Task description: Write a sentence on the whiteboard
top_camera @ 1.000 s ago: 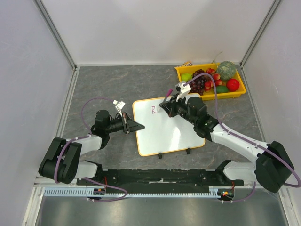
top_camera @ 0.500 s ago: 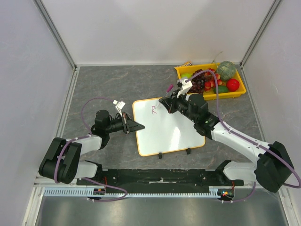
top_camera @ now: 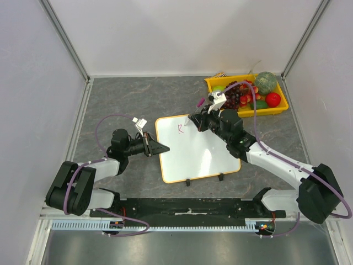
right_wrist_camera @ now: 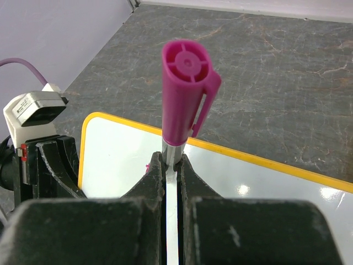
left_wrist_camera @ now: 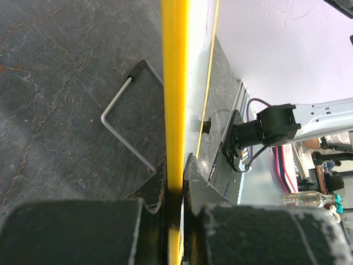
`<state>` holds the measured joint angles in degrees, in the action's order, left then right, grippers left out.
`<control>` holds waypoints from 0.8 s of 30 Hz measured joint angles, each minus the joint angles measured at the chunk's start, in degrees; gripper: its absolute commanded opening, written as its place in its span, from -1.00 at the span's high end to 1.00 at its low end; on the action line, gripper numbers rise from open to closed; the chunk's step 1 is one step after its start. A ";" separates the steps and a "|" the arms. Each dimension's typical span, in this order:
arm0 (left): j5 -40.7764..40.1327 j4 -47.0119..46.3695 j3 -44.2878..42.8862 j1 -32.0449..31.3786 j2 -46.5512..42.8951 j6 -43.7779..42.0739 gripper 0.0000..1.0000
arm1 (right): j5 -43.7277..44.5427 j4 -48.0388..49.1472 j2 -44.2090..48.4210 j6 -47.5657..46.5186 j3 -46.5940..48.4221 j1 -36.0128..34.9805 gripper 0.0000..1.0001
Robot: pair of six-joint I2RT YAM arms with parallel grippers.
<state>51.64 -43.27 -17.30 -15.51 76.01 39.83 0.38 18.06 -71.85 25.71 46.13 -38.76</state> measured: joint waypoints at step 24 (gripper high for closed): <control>-0.09 0.46 0.00 0.02 0.02 0.00 0.96 | -3.63 3.23 0.66 1.81 -4.96 0.00 1.00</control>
<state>51.55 -42.81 -17.30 -15.49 76.03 39.83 -3.25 21.30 -71.20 27.53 41.17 -38.76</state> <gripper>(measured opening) 0.085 0.036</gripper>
